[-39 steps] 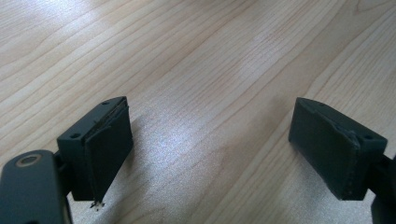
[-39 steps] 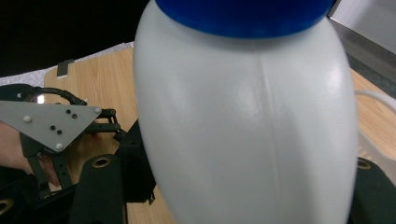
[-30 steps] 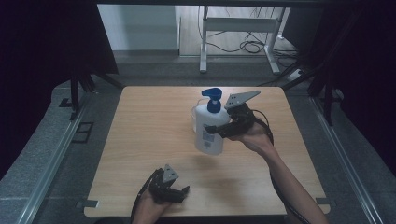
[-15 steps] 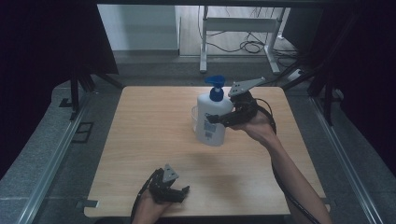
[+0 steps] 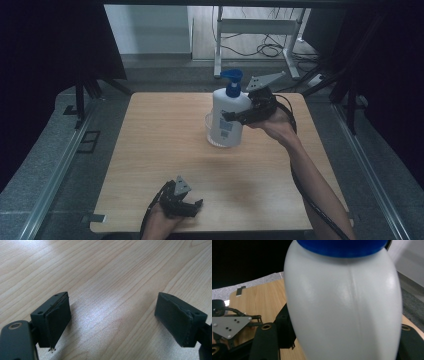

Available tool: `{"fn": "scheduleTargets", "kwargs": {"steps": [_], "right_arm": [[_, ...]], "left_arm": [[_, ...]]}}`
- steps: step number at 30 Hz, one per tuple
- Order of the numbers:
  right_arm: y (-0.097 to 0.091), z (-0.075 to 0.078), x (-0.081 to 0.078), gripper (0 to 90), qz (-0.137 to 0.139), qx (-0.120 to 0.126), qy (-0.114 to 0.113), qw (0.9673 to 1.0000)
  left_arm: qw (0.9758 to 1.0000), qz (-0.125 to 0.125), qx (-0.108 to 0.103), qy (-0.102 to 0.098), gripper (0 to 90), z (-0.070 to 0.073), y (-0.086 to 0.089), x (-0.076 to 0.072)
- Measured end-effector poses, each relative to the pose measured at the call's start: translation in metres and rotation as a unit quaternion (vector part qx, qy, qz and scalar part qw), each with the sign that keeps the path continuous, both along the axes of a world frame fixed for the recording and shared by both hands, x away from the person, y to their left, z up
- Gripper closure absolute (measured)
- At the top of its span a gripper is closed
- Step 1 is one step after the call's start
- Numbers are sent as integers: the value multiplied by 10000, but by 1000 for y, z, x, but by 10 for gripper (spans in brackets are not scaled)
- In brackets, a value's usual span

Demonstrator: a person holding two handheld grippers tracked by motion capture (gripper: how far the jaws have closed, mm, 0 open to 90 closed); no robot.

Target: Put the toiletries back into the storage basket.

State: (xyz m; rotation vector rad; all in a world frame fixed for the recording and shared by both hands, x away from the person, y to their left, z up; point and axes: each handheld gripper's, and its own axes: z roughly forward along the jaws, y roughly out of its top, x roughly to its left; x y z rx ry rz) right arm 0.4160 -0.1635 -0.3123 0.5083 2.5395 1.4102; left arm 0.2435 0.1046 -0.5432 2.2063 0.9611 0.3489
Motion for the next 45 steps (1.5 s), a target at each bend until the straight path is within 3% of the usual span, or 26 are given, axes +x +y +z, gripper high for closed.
{"fn": "scheduleTargets", "kwargs": {"steps": [17,45], "right_arm": [[-2,5,29,376,-200,-62,-85,9997],[7,-13,69,376,-166,-217,-114,9996]], "left_arm": [[10000,3,5,-6,129,0,0,0],[10000,23,-13,2,128,0,0,0]]}}
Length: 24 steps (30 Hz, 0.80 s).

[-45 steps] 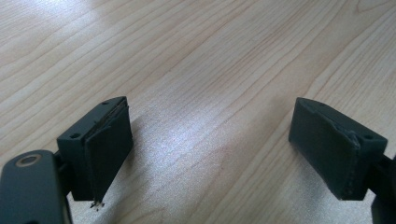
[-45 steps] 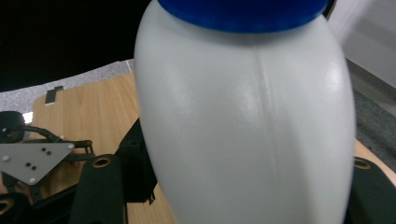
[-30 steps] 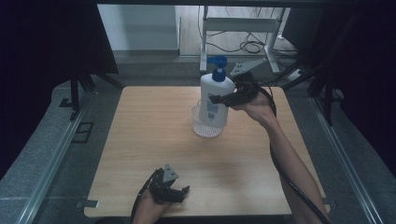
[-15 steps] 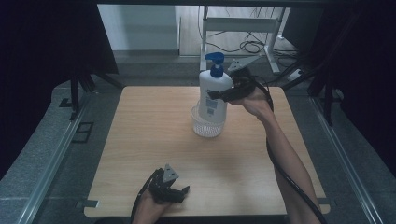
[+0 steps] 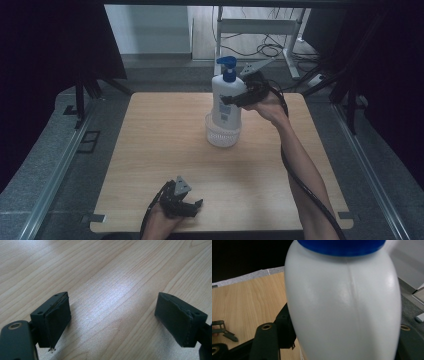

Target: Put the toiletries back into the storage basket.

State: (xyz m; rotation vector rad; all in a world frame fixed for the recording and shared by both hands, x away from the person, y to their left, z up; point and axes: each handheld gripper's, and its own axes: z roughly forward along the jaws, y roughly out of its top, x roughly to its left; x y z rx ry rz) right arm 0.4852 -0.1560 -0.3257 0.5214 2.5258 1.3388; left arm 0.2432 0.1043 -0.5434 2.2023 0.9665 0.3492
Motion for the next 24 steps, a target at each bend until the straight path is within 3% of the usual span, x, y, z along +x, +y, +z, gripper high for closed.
{"fn": "scheduleTargets", "kwargs": {"steps": [24], "right_arm": [[11,-31,12,376,41,-144,72,9999]], "left_arm": [[10000,-3,13,2,129,0,0,0]]}}
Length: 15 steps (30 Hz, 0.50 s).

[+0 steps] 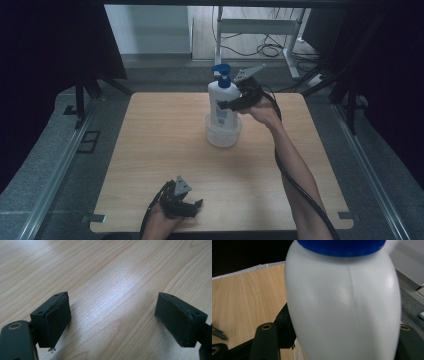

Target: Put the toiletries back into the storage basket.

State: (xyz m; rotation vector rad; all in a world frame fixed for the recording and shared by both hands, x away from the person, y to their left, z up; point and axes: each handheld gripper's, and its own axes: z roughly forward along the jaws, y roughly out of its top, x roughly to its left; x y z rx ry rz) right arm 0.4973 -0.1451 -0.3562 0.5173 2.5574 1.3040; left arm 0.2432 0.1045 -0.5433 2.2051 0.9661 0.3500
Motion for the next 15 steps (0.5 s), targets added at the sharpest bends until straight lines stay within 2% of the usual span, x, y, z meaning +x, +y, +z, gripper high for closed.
{"fn": "scheduleTargets", "kwargs": {"steps": [15], "right_arm": [[3,-23,1,376,34,-39,63,10000]], "left_arm": [[10000,3,-8,8,128,0,0,0]]}}
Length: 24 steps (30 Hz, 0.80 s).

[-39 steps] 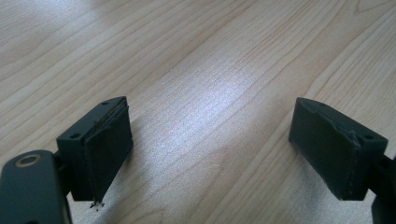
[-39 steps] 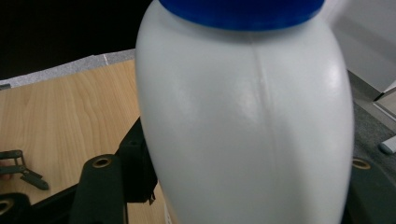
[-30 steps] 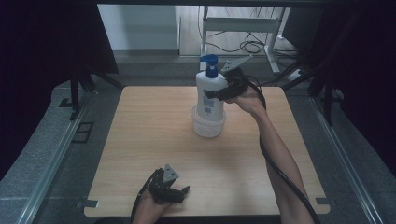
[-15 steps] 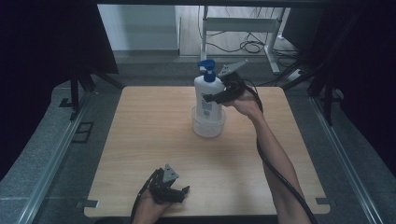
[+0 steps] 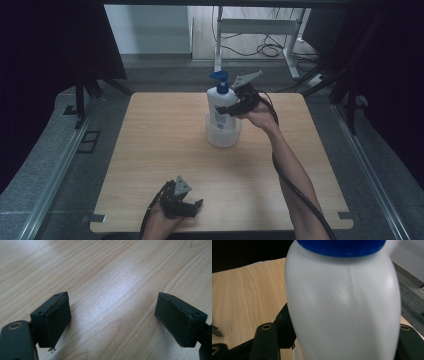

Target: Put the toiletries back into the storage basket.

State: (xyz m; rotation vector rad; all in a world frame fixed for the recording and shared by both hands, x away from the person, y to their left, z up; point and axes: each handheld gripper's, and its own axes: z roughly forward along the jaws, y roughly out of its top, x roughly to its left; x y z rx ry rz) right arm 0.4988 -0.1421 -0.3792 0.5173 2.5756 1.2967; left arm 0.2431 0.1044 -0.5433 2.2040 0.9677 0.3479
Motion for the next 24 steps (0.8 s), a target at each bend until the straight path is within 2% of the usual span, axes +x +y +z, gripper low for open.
{"fn": "scheduleTargets", "kwargs": {"steps": [24], "right_arm": [[2,-26,-1,376,15,-39,12,10000]], "left_arm": [[10000,-15,21,3,129,0,0,0]]}}
